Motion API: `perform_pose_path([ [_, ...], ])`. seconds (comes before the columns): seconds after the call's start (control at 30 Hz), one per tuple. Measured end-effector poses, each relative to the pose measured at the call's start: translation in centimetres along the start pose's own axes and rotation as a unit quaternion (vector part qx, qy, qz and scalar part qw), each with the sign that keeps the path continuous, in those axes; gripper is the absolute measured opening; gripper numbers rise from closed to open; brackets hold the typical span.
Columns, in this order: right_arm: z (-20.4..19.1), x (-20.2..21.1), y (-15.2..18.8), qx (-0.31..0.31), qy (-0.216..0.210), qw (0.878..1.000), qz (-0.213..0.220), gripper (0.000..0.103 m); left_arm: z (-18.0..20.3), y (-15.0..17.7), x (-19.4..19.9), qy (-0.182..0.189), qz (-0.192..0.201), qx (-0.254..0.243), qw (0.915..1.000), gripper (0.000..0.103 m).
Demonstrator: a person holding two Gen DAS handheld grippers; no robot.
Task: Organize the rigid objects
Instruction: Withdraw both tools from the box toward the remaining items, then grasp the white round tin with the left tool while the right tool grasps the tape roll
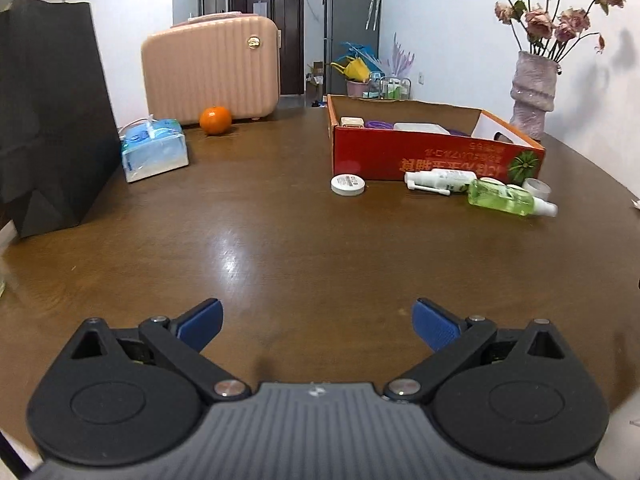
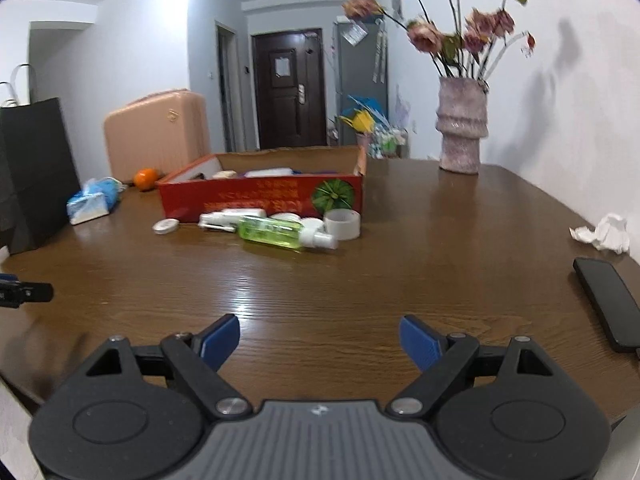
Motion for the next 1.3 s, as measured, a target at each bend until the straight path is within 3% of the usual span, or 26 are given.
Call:
perform_pose_path([
  [0.17, 1.2, -3.8, -2.1, -0.010, 0.011, 1.000, -0.013, 0.085, 0.5, -3.5, -4.9, -0.001, -0.003, -0.015, 0.9999, 0.099],
  [0.27, 1.7, -6.6, -4.0, -0.008, 0.014, 1.000, -0.016, 0.084, 0.9, -6.1, -9.1, 0.005, -0.010, -0.024, 0.9997, 0.089],
  [0.33, 2.0, -8.9, -5.6, -0.011, 0.007, 1.000, -0.017, 0.081, 1.1, -7.5, -11.7, 0.006, -0.023, -0.022, 0.9995, 0.073],
  [0.5, 2.2, -14.9, -9.3, -0.030, -0.011, 0.999, -0.014, 0.076, 1.6, -10.3, -17.5, 0.020, -0.029, -0.036, 0.9987, 0.072],
  [0.6, 1.9, -18.8, -10.6, -0.037, -0.017, 0.999, -0.032, 0.073, 1.1, -11.1, -19.9, 0.019, -0.033, -0.027, 0.9989, 0.057],
  [0.63, 1.7, -20.0, -10.7, -0.035, -0.022, 0.998, -0.040, 0.068, 0.9, -11.1, -20.1, 0.027, -0.029, -0.019, 0.9990, 0.051],
  [0.7, 1.4, -21.6, -10.7, -0.034, -0.023, 0.998, -0.054, 0.044, 0.7, -11.0, -20.0, 0.028, -0.018, -0.022, 0.9992, 0.040],
  [1.03, 1.7, -21.1, -10.7, -0.058, -0.027, 0.997, -0.036, 0.043, 1.2, -11.1, -18.7, 0.020, -0.025, -0.029, 0.9991, 0.039],
  [1.2, 1.2, -15.3, -10.6, -0.049, -0.027, 0.998, -0.005, 0.043, 1.4, -9.3, -12.6, 0.052, 0.000, 0.008, 0.9986, 0.039],
  [1.3, 1.1, -11.1, -9.6, -0.033, -0.027, 0.999, 0.008, 0.043, 2.0, -7.4, -7.9, 0.074, 0.014, 0.002, 0.9971, 0.039],
])
Point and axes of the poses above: each gripper's, at about its wrist camera, not at the fingertips, and x roughly against the way its jaws point, z to its right, y to its underside, the point moved 2 cm from there along -x, roughly the way its jaws point, and after that the axes turned 5 degrees about -x, right-handed, at the moved point
